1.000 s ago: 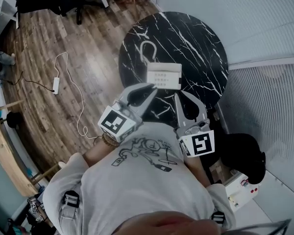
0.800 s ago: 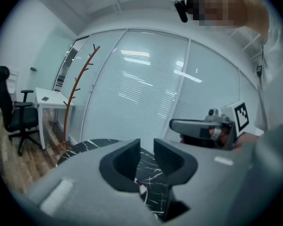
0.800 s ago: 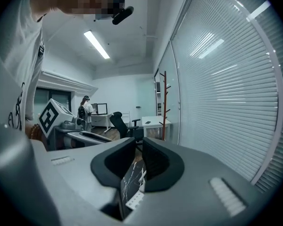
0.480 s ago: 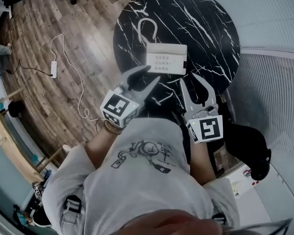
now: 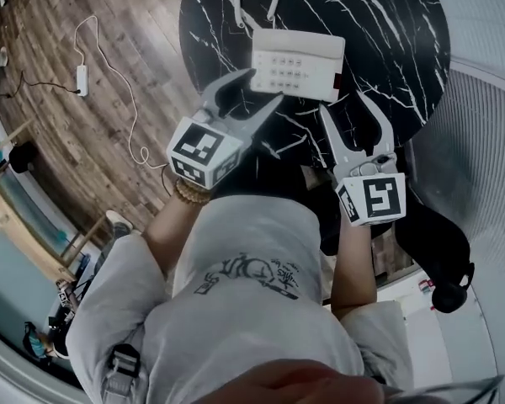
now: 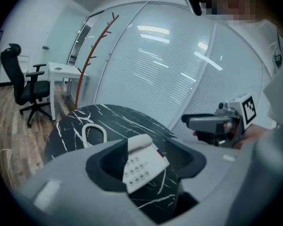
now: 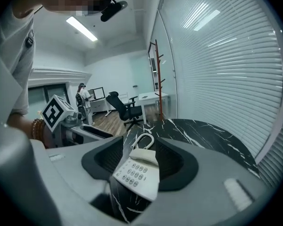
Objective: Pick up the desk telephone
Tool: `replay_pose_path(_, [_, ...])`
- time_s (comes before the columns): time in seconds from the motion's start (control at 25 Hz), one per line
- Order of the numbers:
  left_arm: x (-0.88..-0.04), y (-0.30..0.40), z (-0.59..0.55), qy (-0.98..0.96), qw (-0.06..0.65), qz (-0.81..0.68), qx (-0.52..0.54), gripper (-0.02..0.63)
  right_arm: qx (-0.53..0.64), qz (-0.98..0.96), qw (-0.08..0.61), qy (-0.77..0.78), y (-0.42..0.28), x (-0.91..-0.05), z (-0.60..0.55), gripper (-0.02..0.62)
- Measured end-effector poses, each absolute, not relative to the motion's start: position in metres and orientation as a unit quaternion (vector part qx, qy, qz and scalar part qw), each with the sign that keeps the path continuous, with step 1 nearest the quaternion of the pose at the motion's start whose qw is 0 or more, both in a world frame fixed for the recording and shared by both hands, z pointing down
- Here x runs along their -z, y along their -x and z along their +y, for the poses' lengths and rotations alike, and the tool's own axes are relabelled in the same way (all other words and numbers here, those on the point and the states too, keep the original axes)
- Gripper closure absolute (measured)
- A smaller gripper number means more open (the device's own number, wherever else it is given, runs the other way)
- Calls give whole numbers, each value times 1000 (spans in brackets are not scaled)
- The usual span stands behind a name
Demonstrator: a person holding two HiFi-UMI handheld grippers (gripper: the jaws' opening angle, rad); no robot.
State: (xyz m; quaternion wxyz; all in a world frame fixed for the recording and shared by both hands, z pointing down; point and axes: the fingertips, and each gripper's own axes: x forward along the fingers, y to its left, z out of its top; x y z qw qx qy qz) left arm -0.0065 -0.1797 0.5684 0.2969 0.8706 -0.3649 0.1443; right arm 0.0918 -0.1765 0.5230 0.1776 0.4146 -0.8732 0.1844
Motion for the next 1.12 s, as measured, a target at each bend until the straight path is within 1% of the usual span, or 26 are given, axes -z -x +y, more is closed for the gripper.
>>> replay_pose_path(0.24, [-635, 7, -191, -850, 331, -376, -160, 286, -212, -864, 196, -412, -97, -589, -190, 301])
replay_pose_path(0.48, [-695, 13, -196, -825, 378, -383, -171, 224, -242, -851, 212, -414, -104, -645, -202, 253])
replay_pose_path(0.72, [-740, 13, -196, -806, 424, -375, -173, 209, -271, -839, 225, -415, -110, -693, -213, 222])
replay_pose_path(0.8, [-751, 12, -197, -802, 432, -374, -177, 193, -278, -837, 225, -414, -111, -705, -215, 210])
replay_pose_path(0.88, [-758, 11, -199, -800, 433, -375, -178, 181, -280, -836, 226, -415, -111, -716, -217, 199])
replay_pose_path(1.12, [-762, 9, -206, -802, 418, -389, -178, 179, -298, -831, 230, -410, -111, -741, -214, 195])
